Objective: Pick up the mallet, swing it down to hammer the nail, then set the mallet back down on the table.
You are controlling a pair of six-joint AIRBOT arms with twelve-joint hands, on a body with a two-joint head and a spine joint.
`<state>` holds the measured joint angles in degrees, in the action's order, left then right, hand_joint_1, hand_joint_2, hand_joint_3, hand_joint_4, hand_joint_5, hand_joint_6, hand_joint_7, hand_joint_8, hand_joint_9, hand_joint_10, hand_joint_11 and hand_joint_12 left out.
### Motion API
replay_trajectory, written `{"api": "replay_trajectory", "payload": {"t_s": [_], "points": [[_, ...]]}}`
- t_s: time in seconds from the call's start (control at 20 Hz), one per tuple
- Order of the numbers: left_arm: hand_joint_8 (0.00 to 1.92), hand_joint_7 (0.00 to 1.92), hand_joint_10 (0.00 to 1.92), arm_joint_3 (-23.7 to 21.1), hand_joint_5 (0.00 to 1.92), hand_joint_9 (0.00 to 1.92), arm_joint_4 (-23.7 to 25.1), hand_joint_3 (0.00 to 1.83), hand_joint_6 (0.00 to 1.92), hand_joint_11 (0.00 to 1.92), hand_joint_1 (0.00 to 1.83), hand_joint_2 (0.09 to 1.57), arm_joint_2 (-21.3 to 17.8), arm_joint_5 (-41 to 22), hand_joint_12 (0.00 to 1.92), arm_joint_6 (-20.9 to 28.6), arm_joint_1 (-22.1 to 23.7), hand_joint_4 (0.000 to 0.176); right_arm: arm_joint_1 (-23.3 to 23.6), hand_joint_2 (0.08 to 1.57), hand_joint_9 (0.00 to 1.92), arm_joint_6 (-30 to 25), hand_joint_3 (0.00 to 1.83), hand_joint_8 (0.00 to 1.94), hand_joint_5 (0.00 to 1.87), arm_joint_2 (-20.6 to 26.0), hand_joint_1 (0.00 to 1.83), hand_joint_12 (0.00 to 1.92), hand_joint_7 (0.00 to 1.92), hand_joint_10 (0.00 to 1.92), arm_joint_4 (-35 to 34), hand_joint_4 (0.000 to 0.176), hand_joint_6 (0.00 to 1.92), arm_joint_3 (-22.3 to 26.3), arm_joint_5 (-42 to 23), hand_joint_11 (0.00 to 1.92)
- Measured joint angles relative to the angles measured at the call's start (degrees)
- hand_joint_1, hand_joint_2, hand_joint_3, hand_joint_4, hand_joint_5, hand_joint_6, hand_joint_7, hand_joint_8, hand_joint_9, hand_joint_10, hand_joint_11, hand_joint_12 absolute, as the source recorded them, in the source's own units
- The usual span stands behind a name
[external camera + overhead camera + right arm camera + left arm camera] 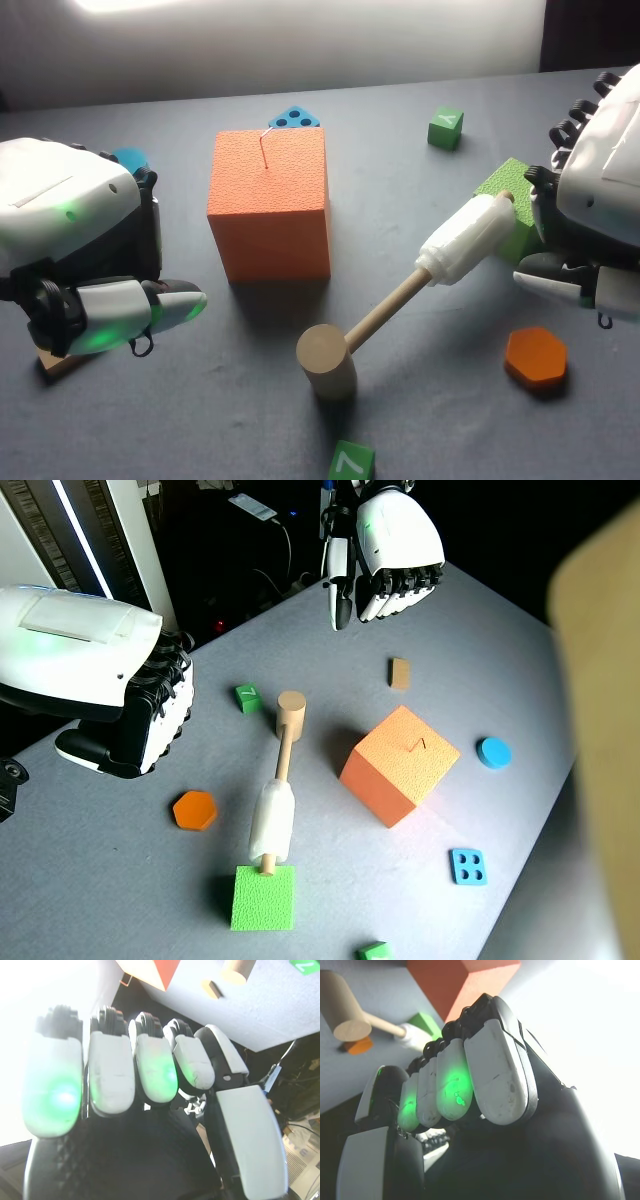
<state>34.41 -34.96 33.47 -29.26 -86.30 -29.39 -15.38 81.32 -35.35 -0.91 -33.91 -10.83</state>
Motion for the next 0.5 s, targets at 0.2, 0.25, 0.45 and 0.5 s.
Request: {"api": "replay_trajectory", "payload": {"t_s": [0.2, 0.25, 0.45, 0.5], "points": [[0.0, 0.0, 0.0, 0.59, 0.0, 0.0, -0.15, 0.01, 0.0, 0.0, 0.0, 1.14, 0.28, 0.26, 0.0, -0.46, -0.07, 0.0, -0.02, 1.25, 0.16, 0.2, 0.0, 0.01, 0.21, 0.0, 0.02, 0.38, 0.2, 0.0, -0.07, 0.0, 0.01, -0.04, 0.07, 0.0], [0.0, 0.0, 0.0, 0.66, 0.01, 0.0, -0.11, 0.01, 0.0, 0.0, 0.0, 1.14, 0.48, 0.15, 0.0, -0.5, -0.13, 0.0, -0.07, 1.25, 0.16, 0.22, 0.0, 0.0, 0.2, 0.0, 0.04, 0.38, 0.19, 0.0, 0.02, 0.0, 0.0, -0.04, -0.44, 0.0], [0.0, 0.0, 0.0, 1.77, 0.0, 0.0, 1.77, 0.01, 0.0, 0.0, 0.0, 1.14, 0.55, 1.07, 0.0, 0.96, -0.2, 0.0, -0.68, 1.23, 0.18, -0.68, 0.0, 0.0, 0.2, 0.2, 0.07, 0.43, 0.21, 0.0, 0.92, 0.0, 0.0, -0.11, -2.64, 0.0], [0.0, 0.0, 0.0, 2.34, 0.0, 0.0, 3.72, 0.01, 0.0, 0.0, 0.0, 1.14, 0.55, 1.53, 0.0, 2.54, -0.22, 0.0, -1.05, 1.22, 0.17, -3.67, 0.0, 0.0, 0.18, 0.17, 0.07, 0.43, 0.19, 0.0, 4.48, 0.0, 0.0, -0.68, -3.52, 0.0]]}}
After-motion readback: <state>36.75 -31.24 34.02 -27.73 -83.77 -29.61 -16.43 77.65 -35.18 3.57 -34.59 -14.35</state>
